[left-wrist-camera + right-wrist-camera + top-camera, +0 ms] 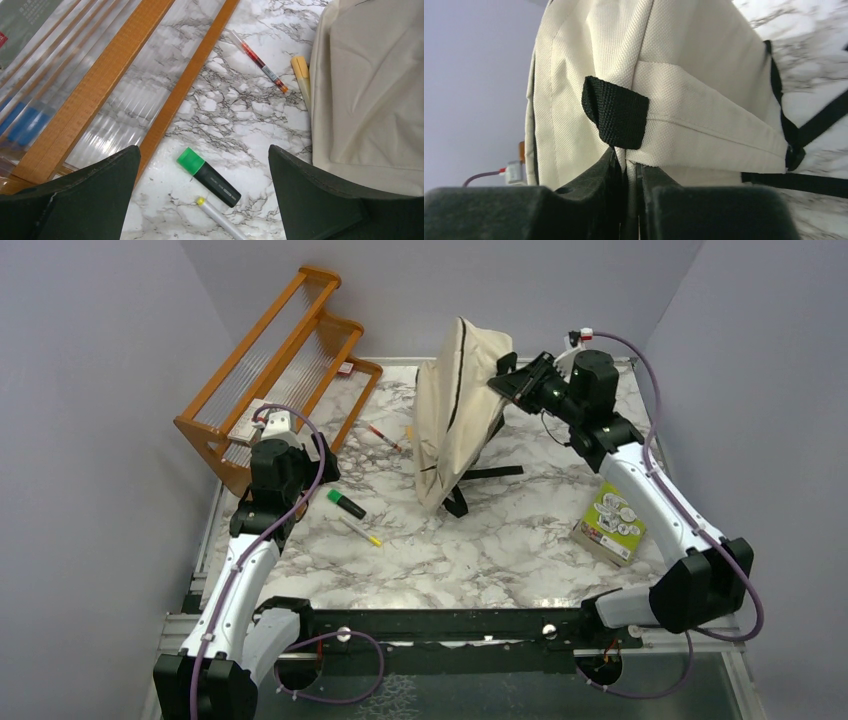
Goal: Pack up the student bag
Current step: Adjust the student bag at the center of the board.
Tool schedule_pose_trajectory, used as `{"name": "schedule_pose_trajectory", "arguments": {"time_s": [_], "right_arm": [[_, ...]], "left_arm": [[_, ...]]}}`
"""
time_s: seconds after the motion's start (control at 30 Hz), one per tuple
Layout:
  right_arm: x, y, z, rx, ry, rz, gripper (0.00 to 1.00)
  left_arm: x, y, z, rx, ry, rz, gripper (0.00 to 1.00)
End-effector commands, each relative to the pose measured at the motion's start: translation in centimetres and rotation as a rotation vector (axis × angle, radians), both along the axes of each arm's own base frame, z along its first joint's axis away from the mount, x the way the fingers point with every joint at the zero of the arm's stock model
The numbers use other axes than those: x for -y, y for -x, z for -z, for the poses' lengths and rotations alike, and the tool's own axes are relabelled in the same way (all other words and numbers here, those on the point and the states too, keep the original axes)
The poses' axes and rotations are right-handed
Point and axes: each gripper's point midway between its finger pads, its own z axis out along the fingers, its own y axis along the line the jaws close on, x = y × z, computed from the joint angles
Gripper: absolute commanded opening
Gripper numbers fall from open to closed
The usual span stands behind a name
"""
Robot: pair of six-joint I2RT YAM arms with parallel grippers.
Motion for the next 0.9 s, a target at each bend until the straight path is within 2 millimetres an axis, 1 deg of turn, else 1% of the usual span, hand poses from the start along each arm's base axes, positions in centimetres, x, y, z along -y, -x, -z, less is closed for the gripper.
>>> {"name": "schedule_pose_trajectory", "arguments": {"time_s": [0.0,0.2,0.27,0.3,0.37,0.43,0.5,0.53,0.6,0.67,0.73,0.8,0.87], "right_arm": [[4.9,0.0,3.6,-0.015,0.206,0.169,0.22],[11.0,0.5,10.8,-0.177,0.402,0.306,0.55],[12.8,0.9,12.5,-0.223,0.481,0.355,0.63],[14.0,1.0,13.0,-0.24,0.526,0.399,0.67],[16.1,1.4,13.3,-0.259,0.604,0.47,0.72],[18.2,1.6,12.8,-0.263,0.682,0.551,0.78],[20.5,1.8,11.5,-0.249,0.778,0.646,0.8],[21.7,1.9,10.6,-0.242,0.814,0.699,0.83],[23.1,2.2,8.7,-0.215,0.853,0.771,0.85],[23.4,2.2,7.0,-0.173,0.846,0.796,0.85],[22.4,2.1,5.7,-0.123,0.798,0.754,0.85],[19.7,1.6,4.7,-0.043,0.731,0.619,0.85],[16.1,1.4,4.4,0.027,0.671,0.424,0.83]], "left_arm": [[0.1,-0.2,-0.8,0.016,0.002,0.012,0.99],[0.2,-0.2,-0.7,0.014,0.001,0.018,0.99],[0.3,-0.2,-0.7,0.013,0.002,0.024,0.99],[0.3,-0.2,-0.7,0.013,0.002,0.024,0.99],[0.3,-0.2,-0.8,0.014,0.003,0.025,0.99],[0.3,-0.2,-0.7,0.012,0.001,0.025,0.99],[0.3,-0.2,-0.7,0.01,0.001,0.027,0.99],[0.3,-0.2,-0.6,0.008,0.002,0.029,0.99],[0.4,-0.2,-0.6,0.008,0.005,0.032,0.99],[0.5,-0.3,-0.5,0.004,0.006,0.034,0.99],[0.6,-0.3,-0.3,-0.003,0.008,0.038,0.99],[0.6,-0.4,-0.2,-0.009,0.011,0.04,0.99],[1.5,-0.4,-0.2,-0.012,0.033,0.081,0.99]]}}
